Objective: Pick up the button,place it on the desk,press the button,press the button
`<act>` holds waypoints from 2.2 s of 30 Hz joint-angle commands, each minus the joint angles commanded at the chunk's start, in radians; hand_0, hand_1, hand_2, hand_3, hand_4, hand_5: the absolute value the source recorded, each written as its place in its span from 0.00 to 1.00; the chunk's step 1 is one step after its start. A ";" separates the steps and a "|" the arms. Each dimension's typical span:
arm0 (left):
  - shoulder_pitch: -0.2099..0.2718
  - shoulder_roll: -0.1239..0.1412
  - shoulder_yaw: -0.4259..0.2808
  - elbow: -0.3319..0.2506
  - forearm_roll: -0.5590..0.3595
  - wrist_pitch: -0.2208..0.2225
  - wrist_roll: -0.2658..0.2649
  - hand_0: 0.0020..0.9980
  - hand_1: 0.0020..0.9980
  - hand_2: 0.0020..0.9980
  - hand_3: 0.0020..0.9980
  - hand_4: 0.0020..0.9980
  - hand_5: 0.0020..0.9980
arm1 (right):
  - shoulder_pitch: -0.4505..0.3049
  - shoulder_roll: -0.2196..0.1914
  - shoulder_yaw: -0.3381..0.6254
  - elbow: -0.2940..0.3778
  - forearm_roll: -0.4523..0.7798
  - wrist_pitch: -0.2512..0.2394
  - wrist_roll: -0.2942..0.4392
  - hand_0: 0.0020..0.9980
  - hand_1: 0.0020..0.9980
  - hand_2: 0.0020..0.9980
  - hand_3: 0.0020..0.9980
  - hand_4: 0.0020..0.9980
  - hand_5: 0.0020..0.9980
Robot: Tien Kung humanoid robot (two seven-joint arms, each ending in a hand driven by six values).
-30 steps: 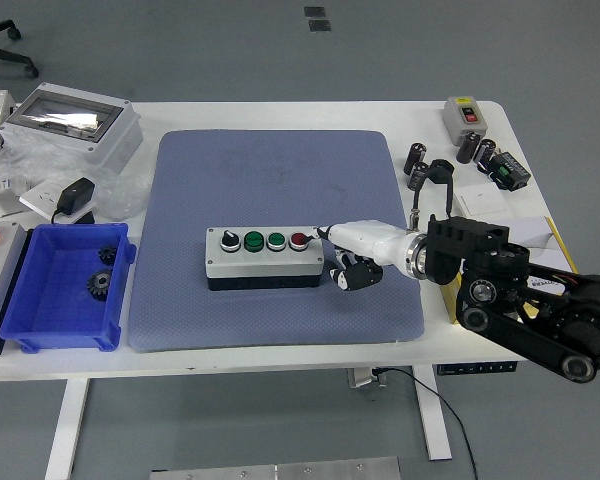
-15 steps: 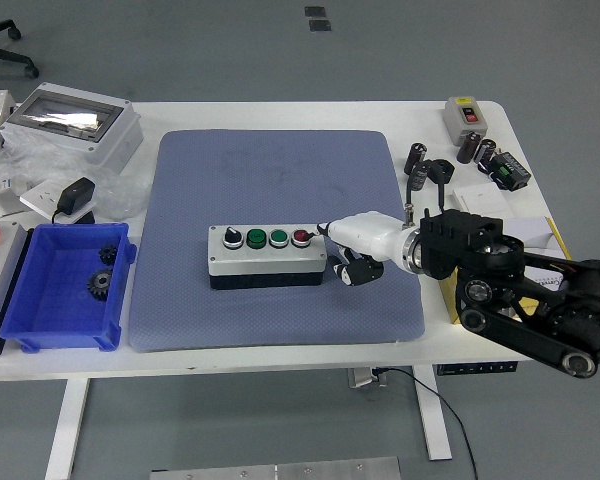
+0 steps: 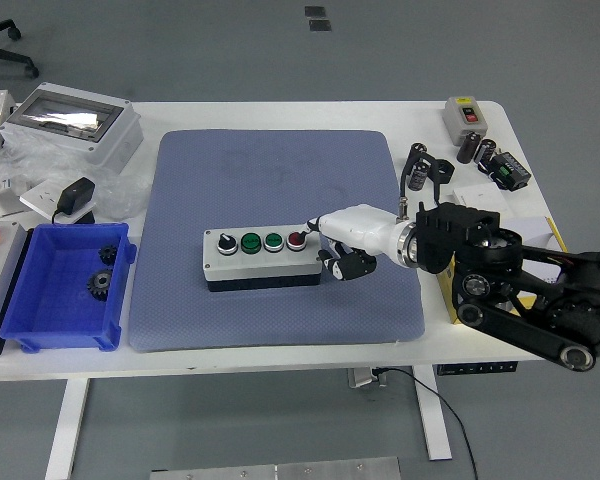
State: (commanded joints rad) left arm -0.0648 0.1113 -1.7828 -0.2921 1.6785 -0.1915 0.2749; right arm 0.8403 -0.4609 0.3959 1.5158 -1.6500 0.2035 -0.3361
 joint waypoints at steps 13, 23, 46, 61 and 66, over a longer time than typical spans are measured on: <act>-0.004 0.002 -0.003 0.000 0.005 -0.003 0.000 0.51 0.47 0.47 0.67 0.00 0.00 | 0.004 0.015 -0.006 -0.010 0.027 -0.008 0.007 0.00 0.08 0.15 0.83 0.20 0.01; -0.009 0.003 0.000 0.000 -0.001 0.000 0.000 0.51 0.47 0.46 0.67 0.00 0.00 | 0.015 0.039 -0.046 -0.047 0.058 0.001 -0.003 0.00 0.08 0.15 0.83 0.22 0.00; -0.002 0.001 -0.007 -0.001 0.009 -0.008 0.000 0.51 0.47 0.47 0.68 0.00 0.00 | -0.019 0.022 0.052 -0.050 0.101 -0.022 0.074 0.00 0.08 0.15 0.83 0.24 0.00; -0.002 0.001 -0.003 -0.001 0.003 -0.007 -0.001 0.51 0.47 0.47 0.68 0.00 0.00 | -0.043 0.025 0.013 -0.076 0.095 -0.018 0.061 0.00 0.08 0.15 0.82 0.26 0.00; -0.001 0.002 -0.004 -0.001 0.004 -0.007 -0.001 0.51 0.47 0.47 0.68 0.00 0.00 | -0.046 0.028 0.008 -0.076 0.093 -0.031 0.066 0.00 0.08 0.15 0.81 0.26 0.00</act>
State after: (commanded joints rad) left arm -0.0662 0.1131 -1.7869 -0.2935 1.6820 -0.1989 0.2736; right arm 0.7947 -0.4327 0.4036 1.4393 -1.5574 0.1727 -0.2703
